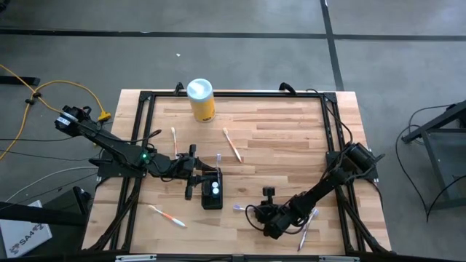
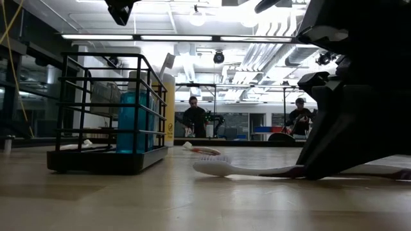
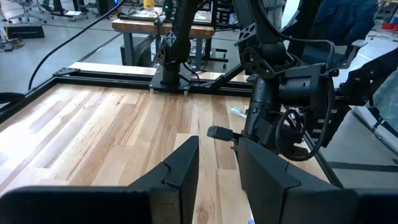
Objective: Pick & Place toothbrushing station
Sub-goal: Put the left purple toothbrush into the top section of the black wire organizer
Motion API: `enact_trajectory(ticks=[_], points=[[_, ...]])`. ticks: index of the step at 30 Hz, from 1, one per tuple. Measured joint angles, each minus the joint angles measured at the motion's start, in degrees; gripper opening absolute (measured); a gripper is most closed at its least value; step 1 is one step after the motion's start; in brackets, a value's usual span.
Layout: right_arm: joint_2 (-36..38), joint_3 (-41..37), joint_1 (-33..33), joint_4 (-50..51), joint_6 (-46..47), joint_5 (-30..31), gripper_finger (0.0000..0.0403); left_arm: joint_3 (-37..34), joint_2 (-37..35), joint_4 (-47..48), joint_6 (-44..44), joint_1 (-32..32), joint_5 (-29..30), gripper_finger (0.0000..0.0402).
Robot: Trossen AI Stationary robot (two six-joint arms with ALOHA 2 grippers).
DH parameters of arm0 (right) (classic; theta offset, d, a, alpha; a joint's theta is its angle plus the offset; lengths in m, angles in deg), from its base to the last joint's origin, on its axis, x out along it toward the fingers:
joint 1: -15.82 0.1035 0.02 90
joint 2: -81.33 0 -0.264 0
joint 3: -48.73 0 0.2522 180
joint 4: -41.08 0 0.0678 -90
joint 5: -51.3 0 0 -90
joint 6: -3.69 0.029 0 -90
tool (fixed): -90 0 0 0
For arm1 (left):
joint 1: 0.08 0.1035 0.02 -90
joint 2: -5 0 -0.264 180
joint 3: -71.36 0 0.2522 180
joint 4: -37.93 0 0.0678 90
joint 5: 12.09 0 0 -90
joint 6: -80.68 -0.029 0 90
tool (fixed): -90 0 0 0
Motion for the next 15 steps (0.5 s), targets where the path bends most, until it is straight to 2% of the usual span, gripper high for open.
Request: enact_trajectory(ticks=[6,15], points=[[0.0,-0.04,0.0,0.11,-0.03,0.06,0.0022,0.0,0.0,0.0,0.0,0.0,0.0,0.011],[-0.02,-0.03,-0.13,1.51,1.38,-0.69,0.0069,0.0,0.0,0.0,0.0,0.0,-0.02,0.011]])
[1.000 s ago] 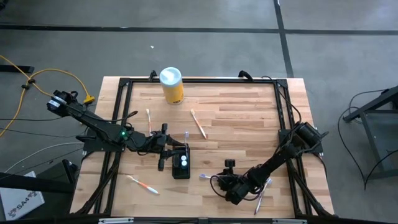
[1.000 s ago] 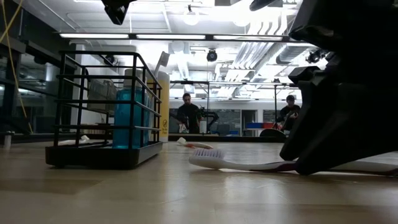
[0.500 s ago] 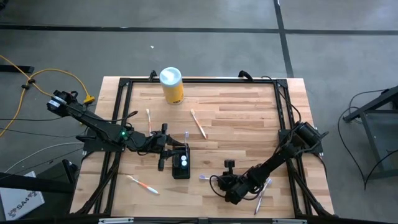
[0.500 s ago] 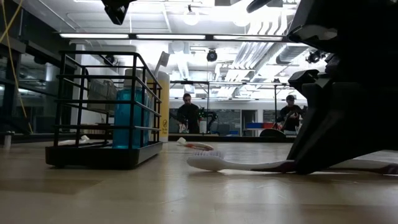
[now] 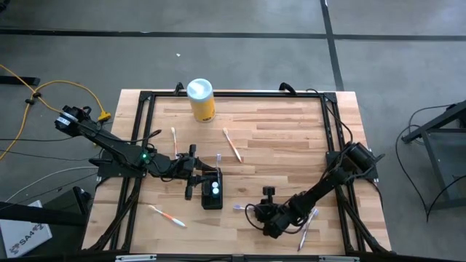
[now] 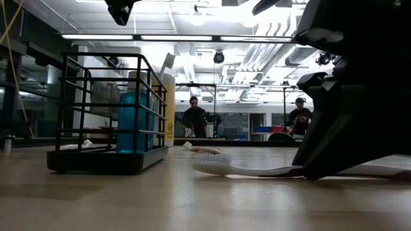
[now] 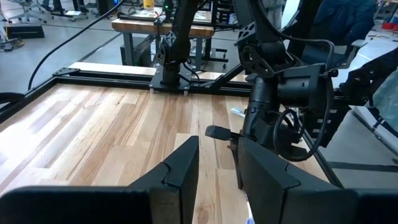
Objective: Pick & Place toothbrushing station
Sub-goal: Put the left purple toothbrush into the top section of the black wire organizer
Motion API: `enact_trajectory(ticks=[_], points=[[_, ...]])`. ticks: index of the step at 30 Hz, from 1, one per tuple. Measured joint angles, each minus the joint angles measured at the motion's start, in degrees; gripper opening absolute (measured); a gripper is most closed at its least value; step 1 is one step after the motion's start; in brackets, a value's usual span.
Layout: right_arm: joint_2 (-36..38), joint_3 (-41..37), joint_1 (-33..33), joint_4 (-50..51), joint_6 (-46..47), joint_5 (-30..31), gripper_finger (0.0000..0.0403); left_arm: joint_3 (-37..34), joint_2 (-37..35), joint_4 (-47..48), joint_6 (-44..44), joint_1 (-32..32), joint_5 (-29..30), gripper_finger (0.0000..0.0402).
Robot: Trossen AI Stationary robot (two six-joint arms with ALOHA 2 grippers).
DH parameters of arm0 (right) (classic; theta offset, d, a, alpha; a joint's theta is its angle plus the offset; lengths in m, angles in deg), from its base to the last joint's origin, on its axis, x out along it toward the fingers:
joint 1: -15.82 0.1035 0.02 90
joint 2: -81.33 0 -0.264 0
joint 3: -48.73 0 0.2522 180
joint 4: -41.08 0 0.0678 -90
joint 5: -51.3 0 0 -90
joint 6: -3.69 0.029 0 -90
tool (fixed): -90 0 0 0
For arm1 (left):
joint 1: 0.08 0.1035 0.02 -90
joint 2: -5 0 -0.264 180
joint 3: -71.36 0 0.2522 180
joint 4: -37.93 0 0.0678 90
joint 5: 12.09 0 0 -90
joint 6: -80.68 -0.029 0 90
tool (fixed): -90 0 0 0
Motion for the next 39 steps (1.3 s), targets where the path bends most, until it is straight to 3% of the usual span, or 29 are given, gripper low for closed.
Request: enact_trajectory(ticks=[13,21,26,39], points=[[0.04,0.08,-0.31,2.58,4.65,-1.21,0.0065,0.0,0.0,0.0,0.31,-0.04,-0.36,0.011],[0.28,0.08,-2.38,2.85,6.95,-5.49,0.0035,0.0,0.0,-0.02,0.48,-1.3,-0.5,0.011],[0.33,0.08,-2.69,3.05,6.93,-5.51,0.0015,0.0,0.0,-0.02,0.46,-1.76,-0.5,0.011],[1.6,-0.06,-2.78,2.93,6.92,-5.41,0.001,0.0,0.0,-0.03,0.46,-1.77,-0.48,0.011]])
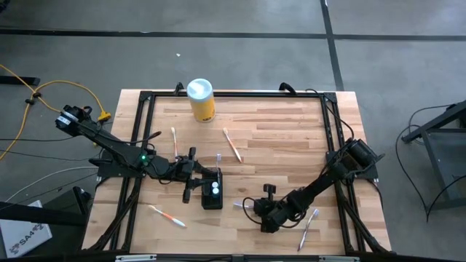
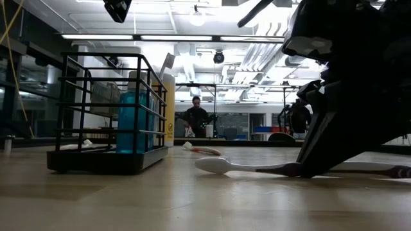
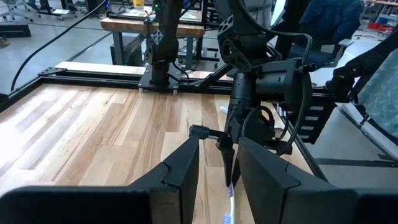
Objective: Pick & Place toothbrushing station
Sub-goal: Put the left purple toothbrush into the top section of the black wire organizer
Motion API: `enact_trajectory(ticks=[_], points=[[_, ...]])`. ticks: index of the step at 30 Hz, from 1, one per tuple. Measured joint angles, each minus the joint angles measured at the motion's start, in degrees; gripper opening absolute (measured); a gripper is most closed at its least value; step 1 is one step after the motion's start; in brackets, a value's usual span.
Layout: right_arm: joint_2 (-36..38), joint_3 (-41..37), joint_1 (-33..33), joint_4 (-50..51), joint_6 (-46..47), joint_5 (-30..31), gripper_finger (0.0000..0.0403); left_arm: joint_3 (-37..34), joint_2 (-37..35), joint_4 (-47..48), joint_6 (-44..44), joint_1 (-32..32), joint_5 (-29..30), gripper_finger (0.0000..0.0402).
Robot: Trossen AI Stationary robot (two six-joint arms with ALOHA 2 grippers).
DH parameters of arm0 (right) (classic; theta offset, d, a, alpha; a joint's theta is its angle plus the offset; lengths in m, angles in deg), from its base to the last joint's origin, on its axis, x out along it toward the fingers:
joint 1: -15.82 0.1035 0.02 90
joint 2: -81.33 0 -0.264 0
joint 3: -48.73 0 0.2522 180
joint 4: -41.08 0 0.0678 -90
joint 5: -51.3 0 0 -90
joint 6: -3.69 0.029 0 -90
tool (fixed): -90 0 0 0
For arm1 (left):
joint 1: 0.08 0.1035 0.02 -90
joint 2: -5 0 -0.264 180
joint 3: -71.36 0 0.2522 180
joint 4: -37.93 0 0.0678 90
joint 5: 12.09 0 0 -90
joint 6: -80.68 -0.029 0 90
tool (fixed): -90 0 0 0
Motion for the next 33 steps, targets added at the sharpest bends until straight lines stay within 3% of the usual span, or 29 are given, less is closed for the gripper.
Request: enact_trajectory(ticks=[10,21,33], points=[[1.21,-0.24,0.81,0.11,-0.77,1.87,0.0008,0.0,0.0,0.01,-0.01,0.0,0.04,0.011],[1.57,0.01,-0.2,1.73,1.92,-3.0,0.0037,0.0,-0.01,-0.01,-0.02,0.0,0.18,0.011],[1.62,0.05,-0.26,2.33,1.6,-5.18,0.003,0.0,-0.02,-0.01,-0.02,0.0,0.15,0.011]])
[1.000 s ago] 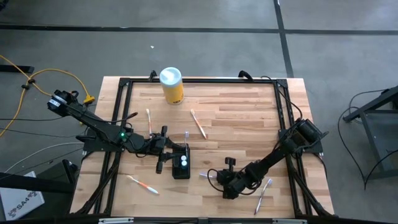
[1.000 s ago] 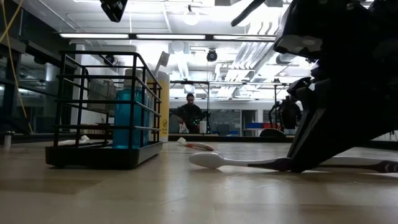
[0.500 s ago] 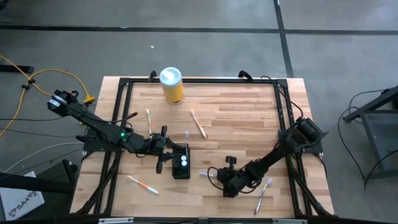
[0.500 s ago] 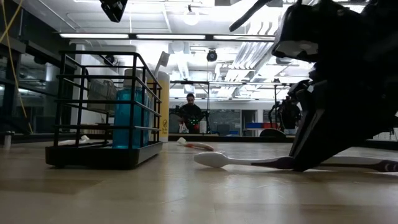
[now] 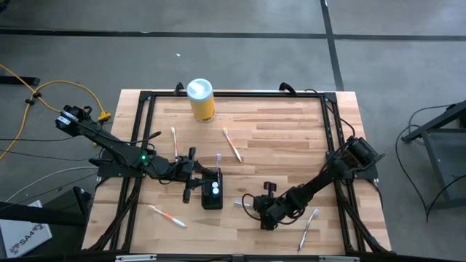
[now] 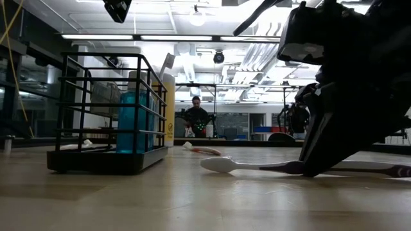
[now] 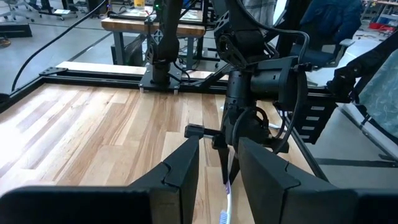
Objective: Pick & Place toothbrushing station
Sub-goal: Put the left purple toothbrush into the top section of the black wire organizer
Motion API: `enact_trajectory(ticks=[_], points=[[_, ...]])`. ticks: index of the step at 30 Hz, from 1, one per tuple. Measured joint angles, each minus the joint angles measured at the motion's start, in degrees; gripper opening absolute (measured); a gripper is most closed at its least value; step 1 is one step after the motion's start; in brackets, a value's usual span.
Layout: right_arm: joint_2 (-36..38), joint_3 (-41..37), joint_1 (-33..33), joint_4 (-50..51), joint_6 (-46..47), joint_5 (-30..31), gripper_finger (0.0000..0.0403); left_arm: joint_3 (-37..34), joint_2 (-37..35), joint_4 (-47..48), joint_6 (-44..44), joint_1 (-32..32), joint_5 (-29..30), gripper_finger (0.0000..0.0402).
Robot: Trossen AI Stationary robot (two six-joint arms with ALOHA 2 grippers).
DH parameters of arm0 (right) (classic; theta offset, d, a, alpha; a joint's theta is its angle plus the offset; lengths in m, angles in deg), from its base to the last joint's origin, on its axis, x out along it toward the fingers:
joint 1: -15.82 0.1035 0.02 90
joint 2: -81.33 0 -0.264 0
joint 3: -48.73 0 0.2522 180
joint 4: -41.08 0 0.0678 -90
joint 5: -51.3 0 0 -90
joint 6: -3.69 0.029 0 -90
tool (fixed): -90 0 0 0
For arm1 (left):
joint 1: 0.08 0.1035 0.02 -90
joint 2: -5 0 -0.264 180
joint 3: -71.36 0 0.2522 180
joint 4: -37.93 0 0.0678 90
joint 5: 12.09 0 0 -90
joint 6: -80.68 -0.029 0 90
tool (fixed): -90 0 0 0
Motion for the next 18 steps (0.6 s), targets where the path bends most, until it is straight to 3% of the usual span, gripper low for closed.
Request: enact_trajectory(ticks=[18], points=[[0.49,-0.07,-0.06,0.33,-2.62,1.41,0.0008,0.0,0.01,0.02,-0.02,-0.02,-0.2,0.011]])
